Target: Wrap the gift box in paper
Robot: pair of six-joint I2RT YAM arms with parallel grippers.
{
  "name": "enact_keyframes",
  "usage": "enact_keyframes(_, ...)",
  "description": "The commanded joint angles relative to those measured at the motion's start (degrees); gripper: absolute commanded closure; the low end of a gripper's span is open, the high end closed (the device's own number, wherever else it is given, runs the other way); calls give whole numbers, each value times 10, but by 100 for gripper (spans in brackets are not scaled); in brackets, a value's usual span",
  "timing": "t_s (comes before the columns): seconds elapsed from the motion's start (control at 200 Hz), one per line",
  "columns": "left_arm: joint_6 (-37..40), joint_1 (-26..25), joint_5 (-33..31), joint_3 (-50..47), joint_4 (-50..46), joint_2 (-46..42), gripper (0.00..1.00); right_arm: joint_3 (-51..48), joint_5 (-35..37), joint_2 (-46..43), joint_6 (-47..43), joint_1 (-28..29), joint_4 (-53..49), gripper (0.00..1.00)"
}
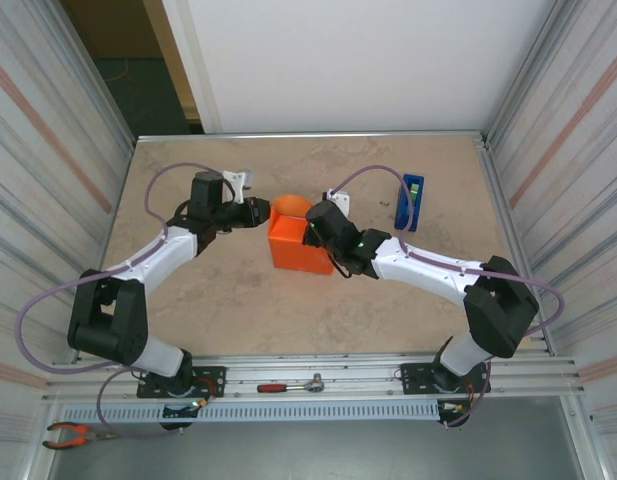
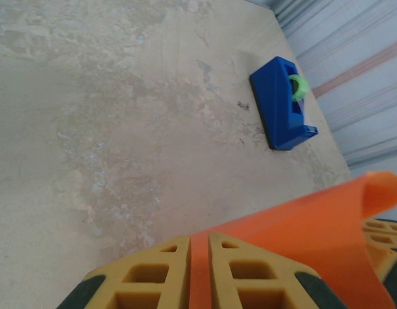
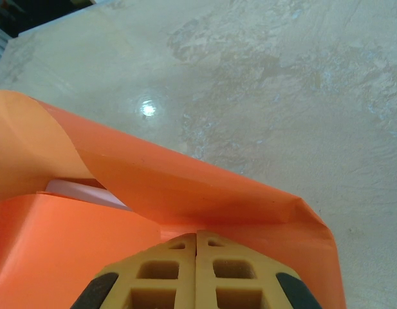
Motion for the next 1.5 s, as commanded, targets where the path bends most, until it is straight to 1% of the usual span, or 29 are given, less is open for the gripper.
enact_keyframes(0.0,-9,-5,39,-14,27,-30,85,-38,-71,49,30,19,-82,100)
enact_keyframes(0.18,-5,-16,44,-25,24,-47,85,-38,-72,51,31,19,-82,100)
enact_keyframes(0.561,23,-45,49,-23,-5,-41,86,-38,-73,55,36,19,-79,100)
enact_keyframes(0.872,51,-75,29,-11,-49,-30,87,-38,-76,56,40,20,-77,100)
enact_keyframes(1.037,76,-101,-8,-3,-83,-37,88,-39,-77,56,40,19,-75,100)
enact_keyframes(1.202,94,-131,-91,8,-123,-50,88,-39,-79,55,42,20,-71,100)
enact_keyframes(1.493,104,-158,-132,20,-157,-27,88,-39,-83,51,44,20,-68,100)
